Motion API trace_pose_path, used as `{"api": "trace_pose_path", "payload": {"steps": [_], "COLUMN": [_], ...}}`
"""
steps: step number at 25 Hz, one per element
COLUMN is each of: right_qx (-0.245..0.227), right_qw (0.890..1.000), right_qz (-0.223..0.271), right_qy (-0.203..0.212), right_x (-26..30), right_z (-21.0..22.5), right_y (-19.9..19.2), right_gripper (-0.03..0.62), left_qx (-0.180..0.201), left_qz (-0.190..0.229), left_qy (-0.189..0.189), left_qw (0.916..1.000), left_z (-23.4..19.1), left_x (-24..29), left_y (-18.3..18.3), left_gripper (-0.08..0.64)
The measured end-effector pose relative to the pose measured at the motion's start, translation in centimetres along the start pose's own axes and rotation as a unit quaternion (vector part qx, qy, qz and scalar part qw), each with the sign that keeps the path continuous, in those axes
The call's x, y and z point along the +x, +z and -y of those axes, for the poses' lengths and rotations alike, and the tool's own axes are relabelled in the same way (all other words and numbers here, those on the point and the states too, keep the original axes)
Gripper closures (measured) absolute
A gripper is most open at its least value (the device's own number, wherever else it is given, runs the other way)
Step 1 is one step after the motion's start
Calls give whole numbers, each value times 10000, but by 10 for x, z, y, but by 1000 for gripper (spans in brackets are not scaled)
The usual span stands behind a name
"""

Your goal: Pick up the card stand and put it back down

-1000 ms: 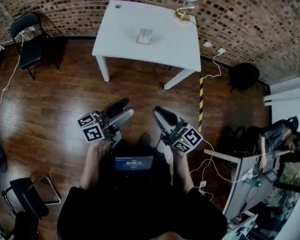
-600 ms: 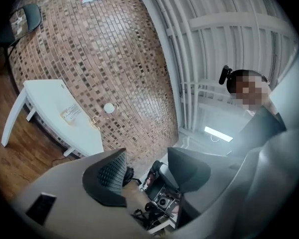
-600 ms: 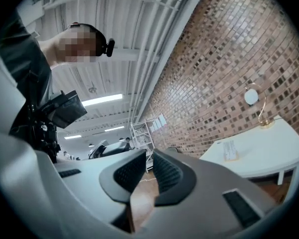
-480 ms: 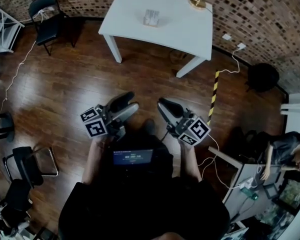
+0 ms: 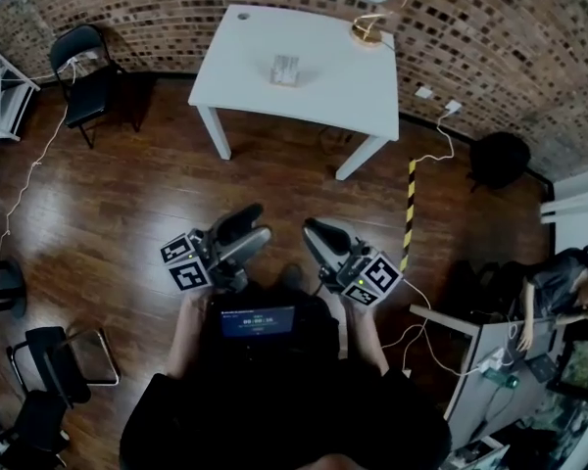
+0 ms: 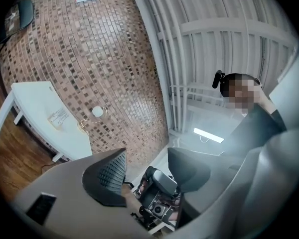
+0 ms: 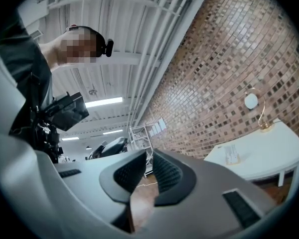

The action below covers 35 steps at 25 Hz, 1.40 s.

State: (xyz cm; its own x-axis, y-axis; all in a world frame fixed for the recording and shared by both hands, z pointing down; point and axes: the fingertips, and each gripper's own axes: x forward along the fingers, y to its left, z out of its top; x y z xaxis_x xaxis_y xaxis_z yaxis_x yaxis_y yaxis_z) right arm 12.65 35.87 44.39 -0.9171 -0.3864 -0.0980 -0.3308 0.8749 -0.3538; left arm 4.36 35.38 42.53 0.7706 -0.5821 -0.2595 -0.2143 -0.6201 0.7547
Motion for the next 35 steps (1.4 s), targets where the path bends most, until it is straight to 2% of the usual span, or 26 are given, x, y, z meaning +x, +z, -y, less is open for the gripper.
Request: {"api": "trace_pose_path", "payload": {"steps": [8, 13, 19, 35], "right_qx": [-47, -95, -284, -204], "right_qw": [9998, 9995, 9990, 9994], "right_qz": [-136, -224, -344, -264], "right_qy": [-165, -218, -84, 31], "right_x": [35, 39, 51, 47], "right_z": [-28, -34, -42, -39], "right_y": [-5, -7, -11, -12], "right_gripper": [541, 541, 552, 554], "left_qx": [-247, -351, -330, -266], "left_qz": [186, 167, 116, 78], "left_qy": [-397, -535, -527, -399], "left_qw": [9987, 9978, 9980, 9988], "left_z": [-2, -5, -8, -10], "left_x": [-18, -20, -25, -27], "left_y": [20, 20, 21, 15], "left_gripper": [305, 305, 305, 305]}}
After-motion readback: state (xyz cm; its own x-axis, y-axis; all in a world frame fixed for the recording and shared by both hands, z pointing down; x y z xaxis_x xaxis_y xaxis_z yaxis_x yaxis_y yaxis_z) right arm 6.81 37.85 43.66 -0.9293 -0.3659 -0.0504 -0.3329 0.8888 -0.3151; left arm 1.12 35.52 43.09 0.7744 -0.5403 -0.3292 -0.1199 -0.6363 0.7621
